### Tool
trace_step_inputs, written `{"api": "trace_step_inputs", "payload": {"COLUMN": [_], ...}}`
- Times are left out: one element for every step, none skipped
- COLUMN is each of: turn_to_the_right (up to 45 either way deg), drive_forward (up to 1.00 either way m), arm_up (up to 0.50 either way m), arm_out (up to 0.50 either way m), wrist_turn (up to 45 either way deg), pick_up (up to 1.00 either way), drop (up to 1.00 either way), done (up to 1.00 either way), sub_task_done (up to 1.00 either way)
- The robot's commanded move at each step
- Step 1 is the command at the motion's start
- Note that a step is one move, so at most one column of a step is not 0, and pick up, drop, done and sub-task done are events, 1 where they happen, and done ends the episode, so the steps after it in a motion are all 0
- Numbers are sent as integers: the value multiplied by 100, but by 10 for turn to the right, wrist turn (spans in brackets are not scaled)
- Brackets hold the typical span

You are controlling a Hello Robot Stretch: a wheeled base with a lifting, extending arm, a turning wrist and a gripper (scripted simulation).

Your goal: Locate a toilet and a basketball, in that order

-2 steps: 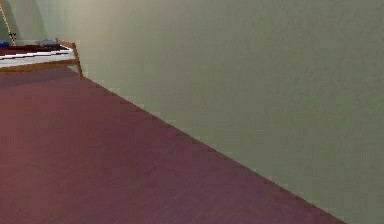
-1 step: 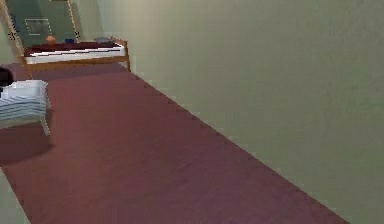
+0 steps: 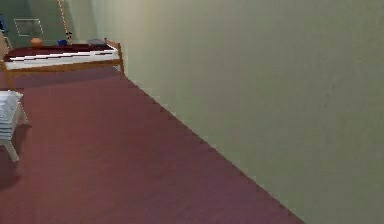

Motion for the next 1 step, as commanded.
{"api": "trace_step_inputs", "payload": {"turn_to_the_right": [-330], "drive_forward": [0], "arm_up": [0], "arm_out": [0], "wrist_turn": [0], "pick_up": [0], "drop": [0], "done": [0], "sub_task_done": [0]}}
